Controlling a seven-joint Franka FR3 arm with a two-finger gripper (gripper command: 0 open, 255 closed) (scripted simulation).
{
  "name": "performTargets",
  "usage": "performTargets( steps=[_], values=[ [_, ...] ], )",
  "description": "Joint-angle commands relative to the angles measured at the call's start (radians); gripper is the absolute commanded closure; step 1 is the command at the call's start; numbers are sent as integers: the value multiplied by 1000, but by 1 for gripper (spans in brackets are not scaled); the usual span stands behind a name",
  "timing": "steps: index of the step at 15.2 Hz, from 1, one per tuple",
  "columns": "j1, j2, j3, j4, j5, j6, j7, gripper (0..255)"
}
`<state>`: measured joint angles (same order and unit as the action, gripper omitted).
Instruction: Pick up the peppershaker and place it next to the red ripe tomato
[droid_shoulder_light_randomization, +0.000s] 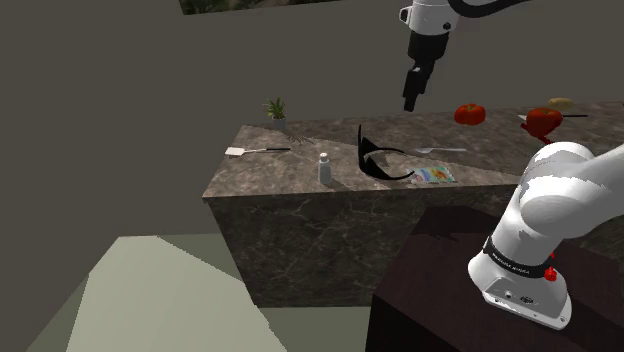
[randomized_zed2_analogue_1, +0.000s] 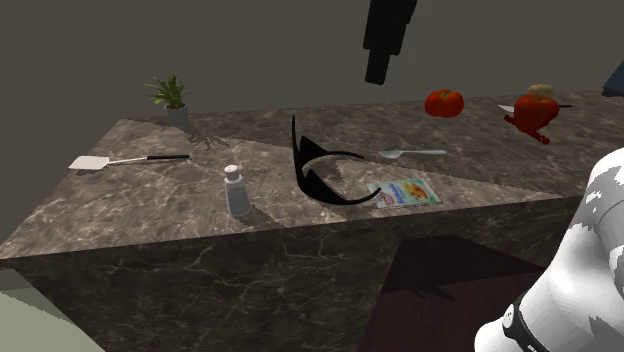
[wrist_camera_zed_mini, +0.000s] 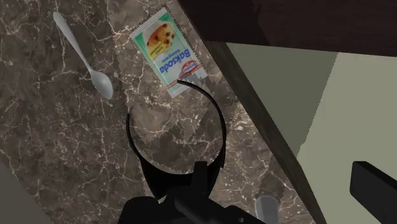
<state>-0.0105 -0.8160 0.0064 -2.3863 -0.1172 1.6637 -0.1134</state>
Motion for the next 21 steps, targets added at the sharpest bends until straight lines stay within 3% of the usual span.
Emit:
performTargets(
  steps=[1, 11, 21],
  values=[
    [0, 0, 0, 0, 0, 0, 0, 0],
    [30, 421, -33, 149, 54, 169, -47, 0],
    [52, 849, -39, 414, 134, 226, -116, 0]
  ],
)
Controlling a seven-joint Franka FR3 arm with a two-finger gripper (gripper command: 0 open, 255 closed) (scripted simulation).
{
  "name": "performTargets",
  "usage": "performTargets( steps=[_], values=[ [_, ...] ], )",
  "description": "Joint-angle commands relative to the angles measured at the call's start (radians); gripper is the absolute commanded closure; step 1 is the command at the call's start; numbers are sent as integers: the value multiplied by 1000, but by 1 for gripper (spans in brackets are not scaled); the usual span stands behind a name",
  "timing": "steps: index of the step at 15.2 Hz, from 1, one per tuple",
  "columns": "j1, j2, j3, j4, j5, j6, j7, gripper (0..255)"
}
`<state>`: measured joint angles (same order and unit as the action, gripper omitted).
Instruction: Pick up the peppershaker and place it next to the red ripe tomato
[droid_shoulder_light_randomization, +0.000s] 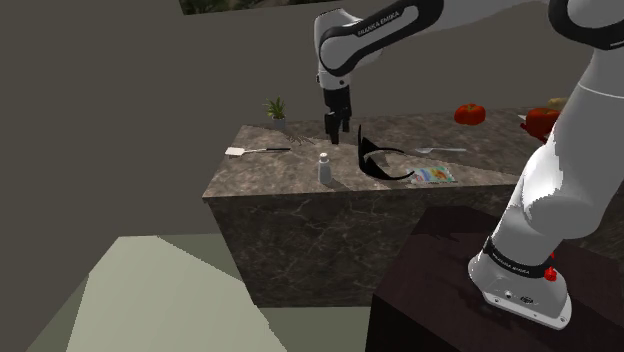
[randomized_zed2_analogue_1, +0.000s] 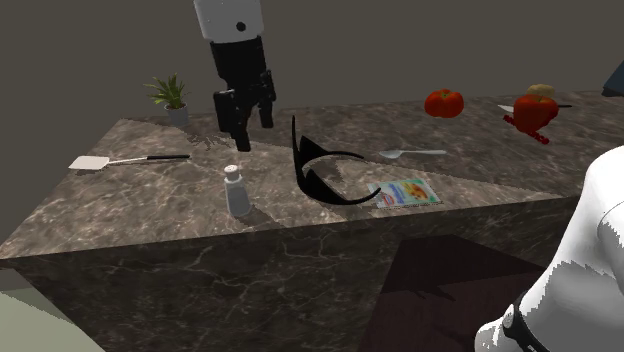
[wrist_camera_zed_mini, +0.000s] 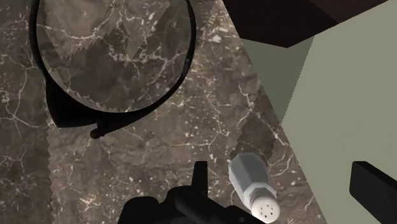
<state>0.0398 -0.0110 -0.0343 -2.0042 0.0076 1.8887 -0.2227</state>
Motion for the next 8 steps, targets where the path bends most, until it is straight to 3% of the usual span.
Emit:
performTargets(
  steps=[1, 5, 8],
  values=[
    [3, 87, 3, 65, 17, 0, -13, 0],
    [5, 250, 11, 201, 46, -15, -36, 0],
    [5, 255, 12, 168, 47, 24, -37, 0]
  ],
)
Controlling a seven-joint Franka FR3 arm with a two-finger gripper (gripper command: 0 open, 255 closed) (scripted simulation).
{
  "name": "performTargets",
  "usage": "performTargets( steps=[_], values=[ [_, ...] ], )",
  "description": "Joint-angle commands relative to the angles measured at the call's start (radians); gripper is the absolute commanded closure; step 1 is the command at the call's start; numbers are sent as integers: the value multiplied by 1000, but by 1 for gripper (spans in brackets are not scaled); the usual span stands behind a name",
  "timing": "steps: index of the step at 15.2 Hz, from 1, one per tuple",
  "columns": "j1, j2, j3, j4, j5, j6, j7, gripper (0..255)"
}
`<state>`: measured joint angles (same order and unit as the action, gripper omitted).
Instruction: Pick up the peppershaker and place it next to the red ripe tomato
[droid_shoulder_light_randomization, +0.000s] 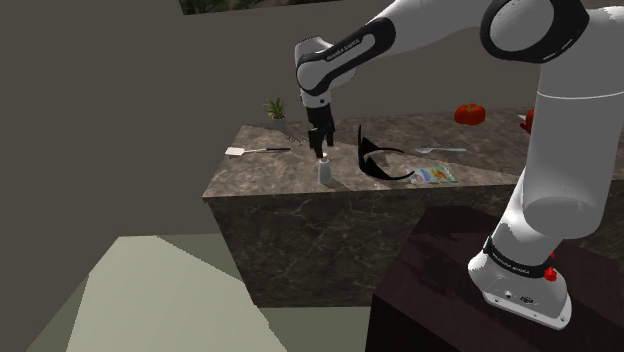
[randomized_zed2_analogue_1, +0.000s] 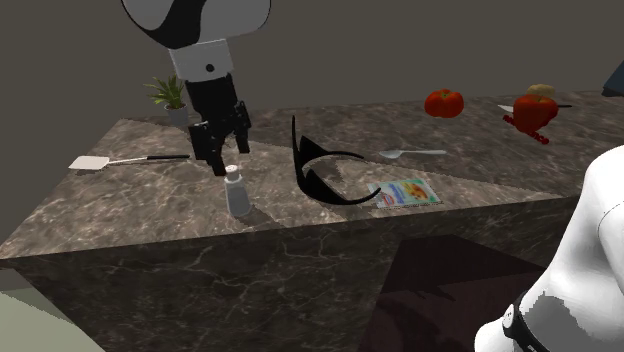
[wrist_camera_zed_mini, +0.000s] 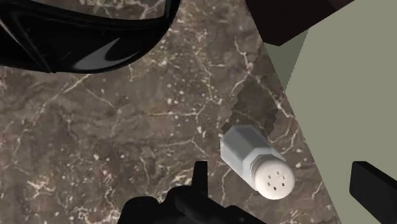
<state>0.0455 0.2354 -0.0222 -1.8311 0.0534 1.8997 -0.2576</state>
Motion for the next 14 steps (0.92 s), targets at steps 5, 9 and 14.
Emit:
performTargets(
  steps=[5, 9, 14],
  values=[
    [1, 21, 1, -52, 3, 72, -3, 0],
    [1, 21, 1, -52, 3, 72, -3, 0],
    [1, 21, 1, -52, 3, 72, -3, 255]
  ],
)
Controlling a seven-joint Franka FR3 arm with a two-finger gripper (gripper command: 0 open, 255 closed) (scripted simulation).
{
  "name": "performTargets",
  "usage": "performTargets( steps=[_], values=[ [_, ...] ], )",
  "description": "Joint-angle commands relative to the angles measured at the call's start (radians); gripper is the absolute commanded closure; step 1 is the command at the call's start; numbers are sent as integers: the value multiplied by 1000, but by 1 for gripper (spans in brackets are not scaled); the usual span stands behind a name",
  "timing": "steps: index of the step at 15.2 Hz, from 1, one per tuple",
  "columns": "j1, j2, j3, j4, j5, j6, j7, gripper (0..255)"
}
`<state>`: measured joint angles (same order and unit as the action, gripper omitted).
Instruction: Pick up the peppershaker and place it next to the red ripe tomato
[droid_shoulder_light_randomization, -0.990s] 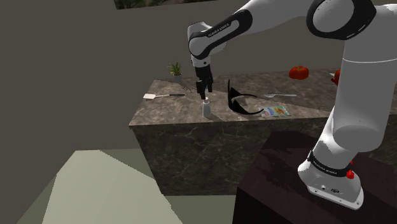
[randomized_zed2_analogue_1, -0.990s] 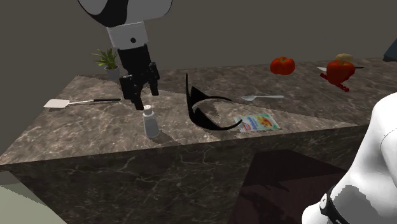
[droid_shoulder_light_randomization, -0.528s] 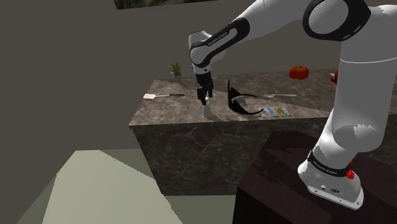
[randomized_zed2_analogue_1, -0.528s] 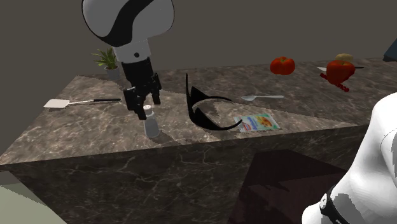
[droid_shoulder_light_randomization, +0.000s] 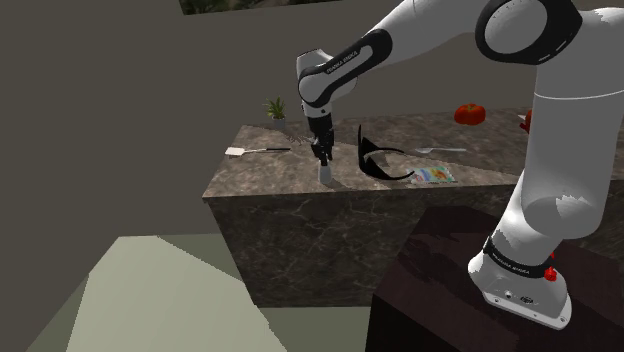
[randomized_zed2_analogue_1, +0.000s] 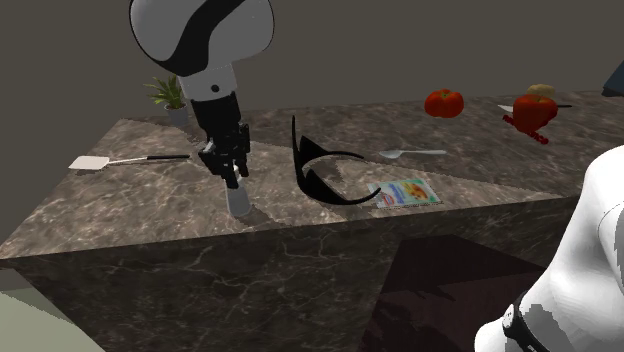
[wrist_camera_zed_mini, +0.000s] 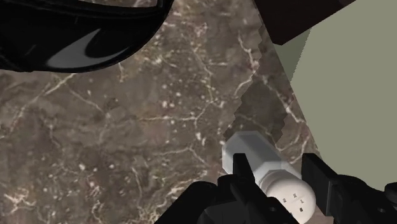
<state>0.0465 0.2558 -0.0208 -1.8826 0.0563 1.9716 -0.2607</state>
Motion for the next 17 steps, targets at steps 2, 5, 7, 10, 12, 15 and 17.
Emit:
performTargets(
  steps=[2, 5, 7, 10, 12, 15, 17],
  values=[
    [0, 0, 0, 0, 0, 0, 0, 255],
    [0, 0, 0, 0, 0, 0, 0, 255],
    [0, 0, 0, 0, 0, 0, 0, 255],
    [0, -11, 0, 12, -1, -23, 1, 255],
    [0, -21, 0, 26, -2, -48, 3, 255],
    [0, -35, -1, 48, -3, -84, 4, 255],
    [0, -44, -1, 64, -3, -108, 6, 255]
  ],
)
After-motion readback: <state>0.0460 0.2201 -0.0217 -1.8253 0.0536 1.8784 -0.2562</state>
